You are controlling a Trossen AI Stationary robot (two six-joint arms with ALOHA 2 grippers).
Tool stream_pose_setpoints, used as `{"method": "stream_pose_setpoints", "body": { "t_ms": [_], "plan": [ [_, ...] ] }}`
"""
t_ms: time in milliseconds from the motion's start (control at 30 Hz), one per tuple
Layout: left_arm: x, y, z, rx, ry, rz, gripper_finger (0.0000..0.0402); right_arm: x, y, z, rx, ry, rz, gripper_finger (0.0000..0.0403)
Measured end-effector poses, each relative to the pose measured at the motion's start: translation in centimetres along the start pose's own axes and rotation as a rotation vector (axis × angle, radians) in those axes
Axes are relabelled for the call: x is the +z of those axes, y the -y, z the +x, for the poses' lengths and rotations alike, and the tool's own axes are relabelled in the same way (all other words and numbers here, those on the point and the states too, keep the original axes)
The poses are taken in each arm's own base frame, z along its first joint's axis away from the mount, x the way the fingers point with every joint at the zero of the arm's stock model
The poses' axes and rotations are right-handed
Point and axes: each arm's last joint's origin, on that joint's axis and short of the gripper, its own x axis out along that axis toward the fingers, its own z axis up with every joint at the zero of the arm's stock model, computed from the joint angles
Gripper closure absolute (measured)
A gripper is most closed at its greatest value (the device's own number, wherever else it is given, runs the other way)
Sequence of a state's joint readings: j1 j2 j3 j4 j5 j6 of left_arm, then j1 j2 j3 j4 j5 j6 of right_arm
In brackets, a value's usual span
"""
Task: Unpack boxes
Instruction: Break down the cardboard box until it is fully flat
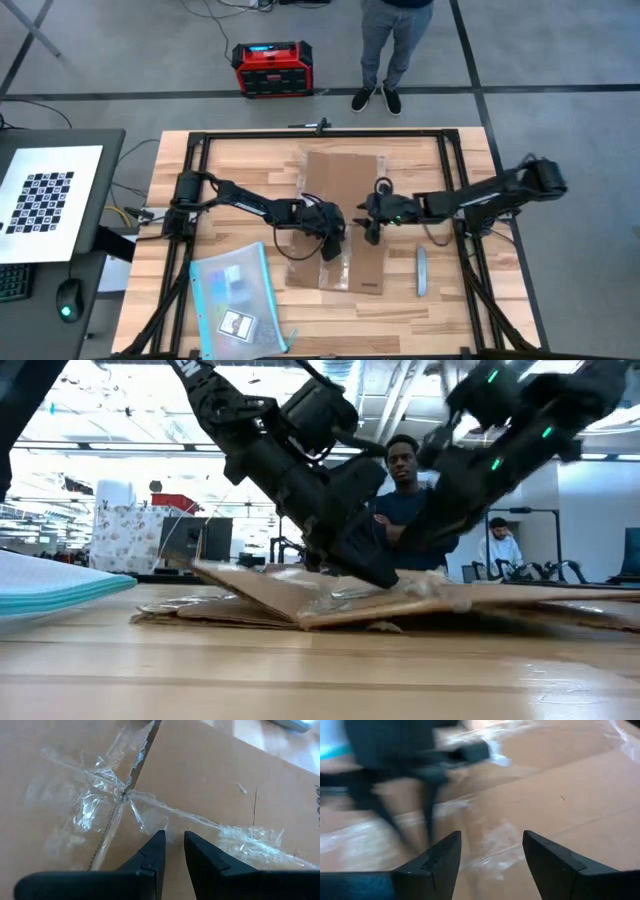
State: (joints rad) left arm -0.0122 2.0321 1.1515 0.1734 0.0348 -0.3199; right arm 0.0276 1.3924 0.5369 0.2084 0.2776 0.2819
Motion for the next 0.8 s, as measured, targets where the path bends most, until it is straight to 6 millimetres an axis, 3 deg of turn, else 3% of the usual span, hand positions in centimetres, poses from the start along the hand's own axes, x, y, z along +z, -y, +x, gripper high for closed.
{"method": "stream_pose_setpoints", "body": {
  "t_ms": [233, 500, 633, 800],
  "plan": [
    [0.2, 0.6, -0.4, -0.015, 0.002, 0.017, 0.0345, -2.1, 2.1, 5.4, -0.005, -0.028, -0.002, 0.0198],
    [0.0, 1.2, -0.4, -0.027, 0.0, 0.027, 0.0345, -4.6, 1.9, 8.8, 0.052, -0.002, -0.009, 0.0198],
    [0.0, 1.2, -0.6, -0.025, -0.005, 0.029, 0.0345, -5.0, 1.7, 9.1, 0.062, -0.013, -0.02, 0.0198],
    [1.5, 1.8, -2.7, -0.035, 0.026, 0.046, 0.0345, -2.9, 1.0, 6.2, 0.127, -0.015, -0.041, 0.0198]
  ]
}}
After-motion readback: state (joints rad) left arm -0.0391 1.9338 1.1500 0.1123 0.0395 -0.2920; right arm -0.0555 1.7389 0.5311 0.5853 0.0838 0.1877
